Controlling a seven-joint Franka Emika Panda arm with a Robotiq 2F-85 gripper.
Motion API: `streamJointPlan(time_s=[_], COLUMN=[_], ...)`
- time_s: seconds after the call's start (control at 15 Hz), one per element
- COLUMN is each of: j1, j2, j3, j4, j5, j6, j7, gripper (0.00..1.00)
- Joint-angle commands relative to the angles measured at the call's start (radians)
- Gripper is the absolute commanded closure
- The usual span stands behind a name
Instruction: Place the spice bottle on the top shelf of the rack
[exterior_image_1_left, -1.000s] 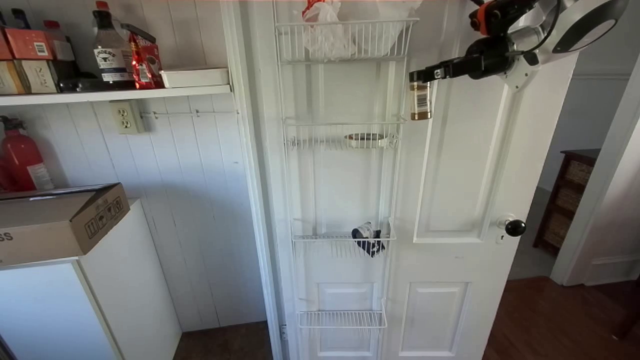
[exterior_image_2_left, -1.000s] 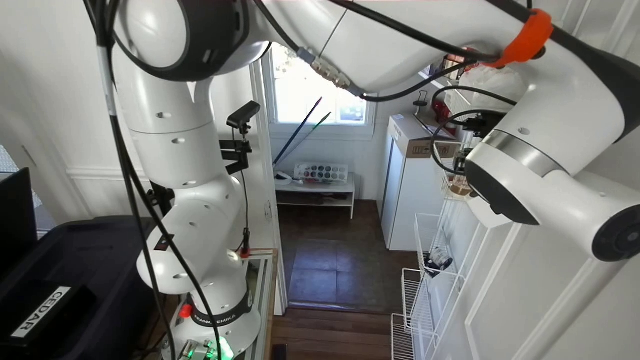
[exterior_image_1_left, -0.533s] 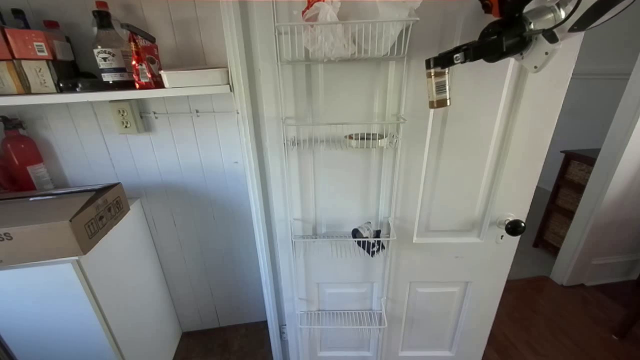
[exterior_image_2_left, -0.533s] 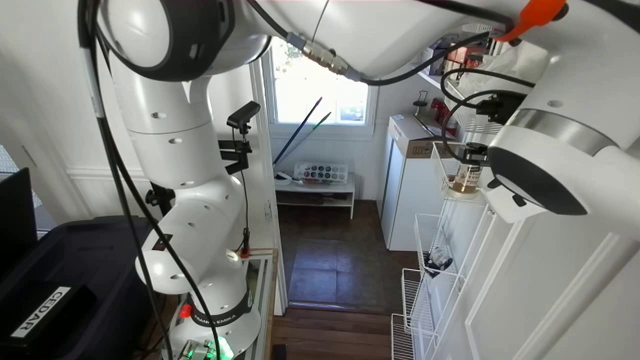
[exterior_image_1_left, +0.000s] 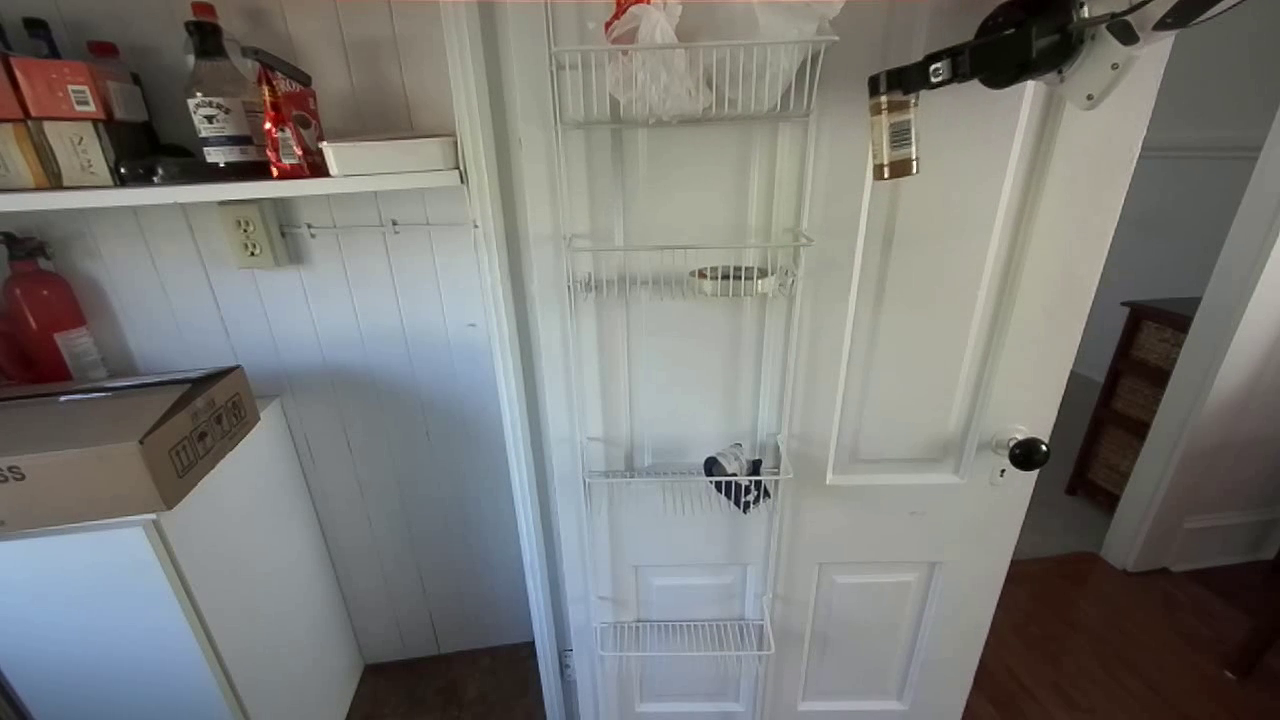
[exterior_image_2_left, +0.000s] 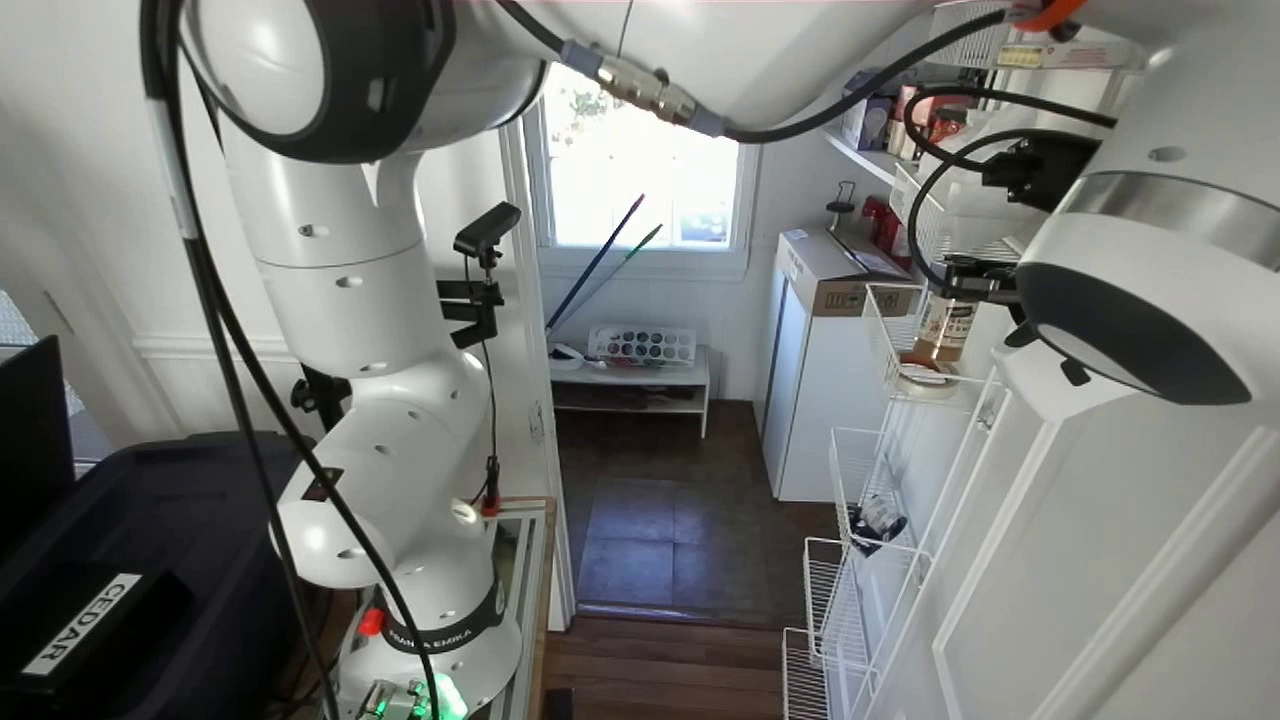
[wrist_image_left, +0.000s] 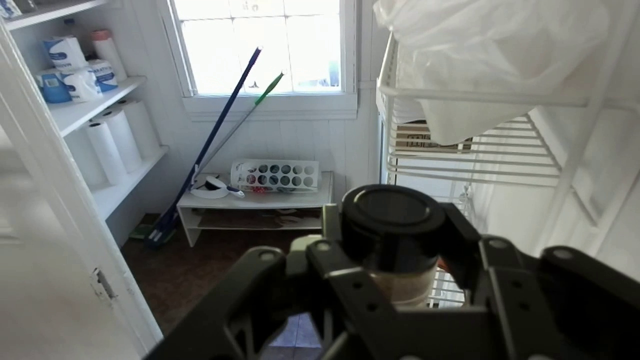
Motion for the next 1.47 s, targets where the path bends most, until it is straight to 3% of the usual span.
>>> streamJointPlan(time_s=[0.0, 0.07, 0.6, 1.4], j1=[-0.004, -0.006, -0.025, -0.009], j2=[0.004, 0.004, -0.039, -0.146], j3=[0.003, 0.002, -0.015, 0.005], j4=[0.002, 0.009, 0.044, -0.06], j5=[-0.001, 0.006, 0.085, 0.312], j6=[-0.002, -0.011, -0.108, -0.062], j7=[0.0, -0.003, 0.017, 0.097], gripper=[0.49, 0.74, 0.74, 0.74])
